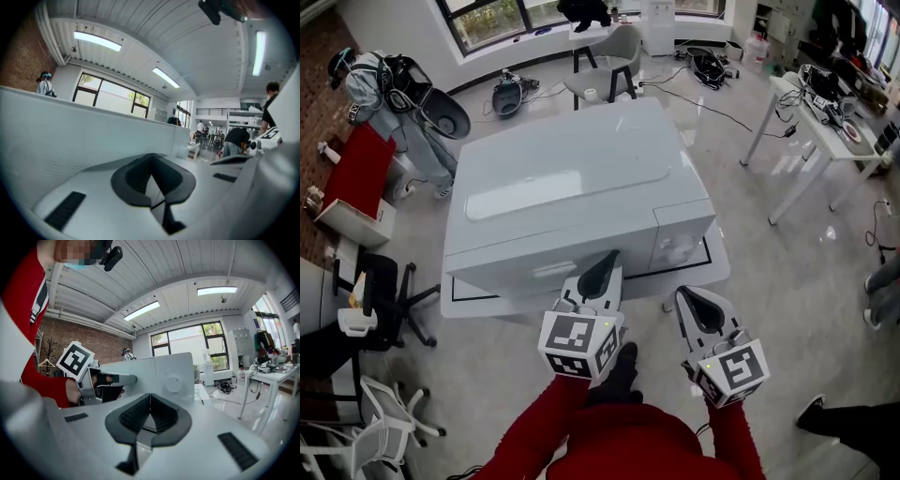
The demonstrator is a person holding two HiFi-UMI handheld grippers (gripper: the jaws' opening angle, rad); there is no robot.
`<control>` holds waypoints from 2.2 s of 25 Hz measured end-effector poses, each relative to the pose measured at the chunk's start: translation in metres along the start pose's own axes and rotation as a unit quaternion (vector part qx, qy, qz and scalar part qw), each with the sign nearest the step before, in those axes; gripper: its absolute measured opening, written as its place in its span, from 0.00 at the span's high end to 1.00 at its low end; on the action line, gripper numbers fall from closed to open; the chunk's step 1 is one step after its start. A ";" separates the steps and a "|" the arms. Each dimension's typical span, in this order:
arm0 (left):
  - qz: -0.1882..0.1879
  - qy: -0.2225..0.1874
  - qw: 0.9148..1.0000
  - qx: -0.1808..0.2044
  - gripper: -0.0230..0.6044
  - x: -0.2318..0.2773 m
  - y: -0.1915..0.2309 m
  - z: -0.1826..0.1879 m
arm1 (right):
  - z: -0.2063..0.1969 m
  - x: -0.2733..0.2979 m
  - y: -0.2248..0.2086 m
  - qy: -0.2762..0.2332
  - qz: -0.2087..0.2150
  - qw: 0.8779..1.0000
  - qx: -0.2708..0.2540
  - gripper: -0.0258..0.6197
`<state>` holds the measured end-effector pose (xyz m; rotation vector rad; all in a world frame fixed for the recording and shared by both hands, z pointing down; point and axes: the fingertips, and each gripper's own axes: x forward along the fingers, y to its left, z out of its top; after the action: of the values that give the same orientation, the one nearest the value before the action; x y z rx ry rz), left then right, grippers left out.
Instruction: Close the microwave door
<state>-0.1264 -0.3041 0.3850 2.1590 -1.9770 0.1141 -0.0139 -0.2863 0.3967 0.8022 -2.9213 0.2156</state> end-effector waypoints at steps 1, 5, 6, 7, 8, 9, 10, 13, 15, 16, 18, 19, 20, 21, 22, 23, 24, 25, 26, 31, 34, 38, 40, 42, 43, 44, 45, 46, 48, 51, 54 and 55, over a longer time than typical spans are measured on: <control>-0.001 -0.002 1.000 -0.002 0.95 0.000 0.000 0.001 | 0.000 0.000 0.001 -0.002 0.000 1.000 0.001 0.94; -0.001 -0.007 1.000 -0.002 0.95 0.000 -0.001 0.003 | -0.004 0.001 0.002 0.006 -0.002 1.000 0.008 0.94; -0.001 -0.007 1.000 -0.002 0.95 0.000 0.000 0.003 | -0.004 0.002 0.002 0.002 -0.001 1.000 0.006 0.94; -0.001 -0.006 1.000 -0.002 0.95 -0.001 0.000 0.002 | -0.004 0.002 0.002 -0.002 0.000 1.000 0.004 0.94; 0.000 -0.004 1.000 -0.002 0.95 -0.001 0.001 0.002 | -0.004 0.002 0.001 0.000 -0.001 1.000 0.005 0.94; -0.001 -0.003 1.000 -0.003 0.95 -0.001 0.001 0.001 | -0.006 0.002 0.000 0.007 -0.003 1.000 0.008 0.94; -0.002 -0.001 1.000 -0.004 0.95 -0.001 0.000 0.000 | -0.008 0.001 -0.001 0.015 -0.007 1.000 0.012 0.94; -0.008 0.003 1.000 -0.011 0.95 -0.001 0.000 -0.003 | -0.003 0.003 -0.008 0.018 -0.014 1.000 0.005 0.94; -0.016 0.005 1.000 -0.013 0.95 -0.001 0.000 -0.005 | 0.001 0.005 -0.013 0.015 -0.016 1.000 -0.002 0.94; -0.022 0.006 1.000 -0.015 0.95 -0.001 -0.001 -0.005 | 0.004 0.007 -0.015 0.010 -0.017 1.000 -0.007 0.94; -0.034 0.008 0.999 -0.018 0.95 -0.001 -0.002 -0.005 | 0.006 0.009 -0.019 0.018 -0.021 1.000 -0.008 0.94; -0.039 0.008 0.999 -0.018 0.95 -0.001 -0.002 -0.005 | 0.007 0.011 -0.021 0.023 -0.021 0.999 -0.010 0.94; -0.044 0.008 0.999 -0.017 0.95 -0.002 -0.003 -0.004 | 0.010 0.013 -0.021 0.023 -0.020 0.999 -0.014 0.94; -0.048 0.007 0.999 -0.014 0.95 -0.002 -0.004 -0.002 | 0.013 0.014 -0.022 0.022 -0.018 0.999 -0.017 0.94; -0.051 0.005 0.999 -0.011 0.95 -0.002 -0.006 -0.001 | 0.014 0.015 -0.024 0.024 -0.018 0.999 -0.017 0.94; -0.052 0.001 0.999 -0.005 0.95 -0.001 -0.007 0.000 | 0.015 0.016 -0.026 0.025 -0.017 0.999 -0.017 0.94; -0.053 -0.002 0.999 0.001 0.95 0.000 -0.008 0.001 | 0.017 0.017 -0.028 0.025 -0.014 0.999 -0.019 0.94; -0.052 -0.005 0.999 0.007 0.95 0.002 -0.010 0.002 | 0.018 0.017 -0.031 0.023 -0.010 0.999 -0.021 0.94; -0.050 -0.007 0.999 0.009 0.95 0.003 -0.011 0.002 | 0.019 0.017 -0.033 0.021 -0.006 1.000 -0.022 0.94; -0.051 -0.032 0.998 -0.001 0.95 0.002 -0.012 0.004 | 0.021 0.012 -0.040 0.024 0.023 0.999 -0.019 0.94; -0.044 -0.055 0.998 0.004 0.95 -0.010 -0.009 0.015 | 0.026 0.007 -0.040 0.016 0.047 0.999 -0.011 0.94; -0.018 -0.080 0.996 0.025 0.95 -0.030 -0.024 0.024 | 0.036 -0.011 -0.049 0.005 0.085 0.996 -0.022 0.94; -0.012 -0.087 0.996 0.030 0.95 -0.041 -0.035 0.025 | 0.039 -0.024 -0.053 0.001 0.097 0.995 -0.021 0.94; -0.009 -0.091 0.995 0.032 0.95 -0.052 -0.050 0.024 | 0.042 -0.037 -0.055 -0.007 0.113 0.993 -0.023 0.94; -0.006 -0.094 0.995 0.035 0.95 -0.057 -0.058 0.024 | 0.043 -0.043 -0.057 -0.012 0.120 0.992 -0.024 0.94; -0.004 -0.100 0.994 0.036 0.95 -0.060 -0.066 0.025 | 0.043 -0.049 -0.059 -0.013 0.127 0.992 -0.022 0.94; -0.001 -0.107 0.994 0.034 0.95 -0.062 -0.074 0.027 | 0.042 -0.054 -0.060 -0.016 0.134 0.991 -0.019 0.94; 0.004 -0.112 0.993 0.031 0.95 -0.065 -0.081 0.028 | 0.044 -0.059 -0.059 -0.024 0.142 0.989 -0.017 0.94; 0.014 -0.111 0.993 0.025 0.95 -0.070 -0.088 0.025 | 0.051 -0.065 -0.056 -0.049 0.159 0.986 -0.022 0.94; 0.017 -0.096 0.994 0.039 0.95 -0.074 -0.093 0.016 | 0.054 -0.073 -0.055 -0.065 0.168 0.983 -0.026 0.94; 0.014 -0.106 0.994 0.036 0.95 -0.076 -0.099 0.022 | 0.055 -0.077 -0.055 -0.073 0.164 0.983 -0.028 0.94; 0.015 -0.104 0.994 0.033 0.95 -0.078 -0.098 0.021 | 0.055 -0.077 -0.054 -0.073 0.163 0.983 -0.029 0.94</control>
<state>-0.0387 -0.2250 0.3389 2.2655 -2.1473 -0.0438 0.0769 -0.3030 0.3378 0.3396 -3.1678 0.0995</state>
